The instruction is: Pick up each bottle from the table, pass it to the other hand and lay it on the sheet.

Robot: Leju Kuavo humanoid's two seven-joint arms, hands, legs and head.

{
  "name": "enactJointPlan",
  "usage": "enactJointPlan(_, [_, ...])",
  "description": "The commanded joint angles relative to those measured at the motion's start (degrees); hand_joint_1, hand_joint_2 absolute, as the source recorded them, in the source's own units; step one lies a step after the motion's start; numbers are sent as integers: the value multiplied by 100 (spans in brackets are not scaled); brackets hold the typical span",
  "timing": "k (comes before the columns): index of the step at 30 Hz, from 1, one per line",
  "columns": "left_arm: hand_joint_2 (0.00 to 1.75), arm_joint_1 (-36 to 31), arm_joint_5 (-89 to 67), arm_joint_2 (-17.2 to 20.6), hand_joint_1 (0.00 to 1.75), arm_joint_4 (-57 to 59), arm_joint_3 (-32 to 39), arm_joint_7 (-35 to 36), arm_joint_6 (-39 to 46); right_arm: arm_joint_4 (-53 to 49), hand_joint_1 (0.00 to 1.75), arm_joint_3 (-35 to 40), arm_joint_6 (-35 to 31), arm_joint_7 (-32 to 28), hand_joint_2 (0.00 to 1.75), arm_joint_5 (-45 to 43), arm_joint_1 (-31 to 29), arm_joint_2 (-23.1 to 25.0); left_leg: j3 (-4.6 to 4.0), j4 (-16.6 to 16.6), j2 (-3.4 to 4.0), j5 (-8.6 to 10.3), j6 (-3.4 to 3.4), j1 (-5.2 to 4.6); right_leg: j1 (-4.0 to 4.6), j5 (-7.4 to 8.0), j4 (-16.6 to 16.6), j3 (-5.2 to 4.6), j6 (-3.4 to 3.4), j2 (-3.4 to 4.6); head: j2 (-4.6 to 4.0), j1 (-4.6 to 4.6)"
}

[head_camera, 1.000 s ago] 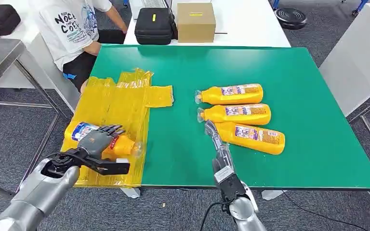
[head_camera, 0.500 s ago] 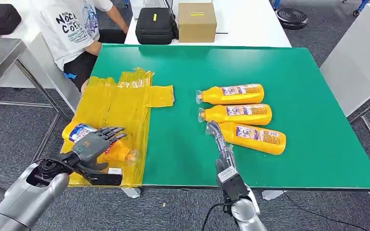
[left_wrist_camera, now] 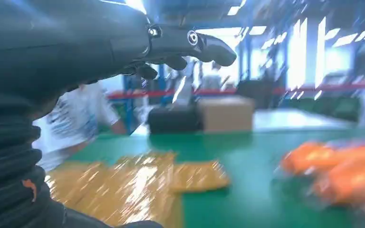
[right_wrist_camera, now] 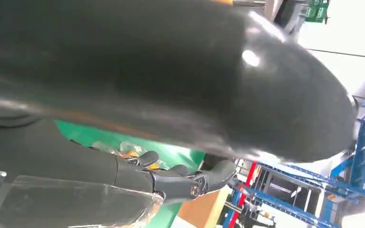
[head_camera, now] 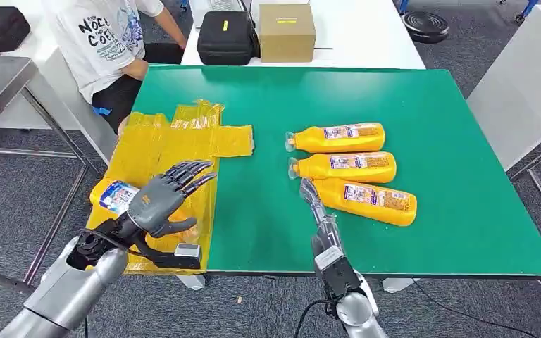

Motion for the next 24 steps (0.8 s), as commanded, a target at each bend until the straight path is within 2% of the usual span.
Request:
enactJointPlan(1, [175, -228, 395, -295, 0, 187, 17, -84, 80, 279, 0, -177, 34, 25, 0, -3, -157, 12, 14, 4, -9, -7, -9, 10, 11, -8, -4, 23, -8, -14, 0, 0])
enactJointPlan(3, [175, 17, 780, -395, 0, 176, 328, 11, 212, 159, 0, -188, -115, 103, 0, 146, -38, -36, 8, 1, -2, -4, -7, 5, 5, -4, -4, 14, -6, -7, 0, 0])
enactJointPlan(6, [175, 843, 1442, -520, 0, 101, 928, -116, 640, -45, 0, -288, -418, 479, 0, 548, 295, -193, 29, -12, 6, -9, -8, 1, 2, -8, -14, 32, -7, 1, 0, 0])
enactJointPlan(11, [175, 887, 1450, -515, 0, 131, 943, -181, 701, -83, 0, -303, -415, 476, 0, 557, 318, -202, 27, -4, 10, -17, -11, 5, 6, -13, -7, 29, -9, -2, 0, 0])
enactJointPlan(13, [175, 1013, 1908, -841, 0, 224, 1388, 33, 797, -43, 0, -355, -727, 911, 0, 1087, 184, -288, 14, 1, 4, -14, -13, 6, 7, -11, -3, 16, -10, -7, 0, 0])
enactJointPlan(14, [175, 1044, 2092, -973, 0, 336, 1542, -3, 853, -92, 0, -411, -751, 1145, 175, 1299, 113, -383, 6, 0, 4, -11, -11, 6, 7, -7, -6, 9, -8, -5, 0, 0])
enactJointPlan(17, [175, 1006, 2843, -1402, 0, 735, 1904, -196, 828, -307, 0, -764, -695, 1646, 175, 1714, -140, -728, 0, -3, 6, -7, -6, -2, -2, -2, -7, 4, -3, -2, 0, -2])
enactJointPlan(20, [175, 892, 3077, -1662, 0, 1067, 1950, -258, 869, -105, 0, -1209, -465, 1845, 175, 1628, -538, -1185, 2, -3, -9, -4, -3, -2, -2, -2, -12, 13, -1, -16, 0, 0])
enactJointPlan(24, [175, 1021, 3208, -1735, 0, 1096, 2001, -279, 921, 280, 0, -1464, -318, 2009, 175, 1688, -976, -1651, -2, -1, -6, 1, 7, -20, -22, 6, -9, 7, 9, -8, 0, 0])
